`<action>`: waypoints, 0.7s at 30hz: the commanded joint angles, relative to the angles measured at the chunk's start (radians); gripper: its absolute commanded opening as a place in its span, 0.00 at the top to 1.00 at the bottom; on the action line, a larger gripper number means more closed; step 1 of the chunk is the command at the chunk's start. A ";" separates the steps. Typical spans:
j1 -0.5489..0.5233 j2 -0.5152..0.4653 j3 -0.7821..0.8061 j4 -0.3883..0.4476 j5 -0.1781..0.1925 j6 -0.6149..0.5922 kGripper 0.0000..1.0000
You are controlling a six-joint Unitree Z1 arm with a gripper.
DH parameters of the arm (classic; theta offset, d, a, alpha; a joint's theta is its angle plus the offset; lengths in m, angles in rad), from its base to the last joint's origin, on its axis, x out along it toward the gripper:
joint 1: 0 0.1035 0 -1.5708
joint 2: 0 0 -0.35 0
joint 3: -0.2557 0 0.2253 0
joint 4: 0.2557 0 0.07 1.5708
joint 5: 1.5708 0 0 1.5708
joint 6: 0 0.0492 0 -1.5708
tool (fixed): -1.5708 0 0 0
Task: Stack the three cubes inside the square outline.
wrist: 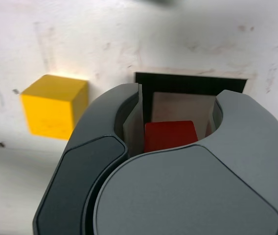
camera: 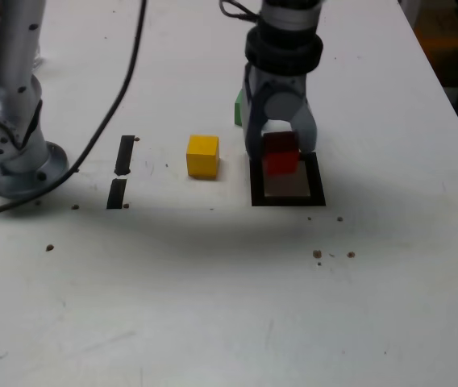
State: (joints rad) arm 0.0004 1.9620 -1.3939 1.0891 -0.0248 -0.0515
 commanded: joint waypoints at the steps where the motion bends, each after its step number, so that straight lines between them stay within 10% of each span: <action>1: -0.005 -0.026 0.013 0.008 0.002 0.001 0.81; 21: -0.043 -0.016 0.010 -0.030 -0.008 0.002 0.81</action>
State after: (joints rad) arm -0.0417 1.9399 -1.3818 1.0607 -0.0345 -0.0502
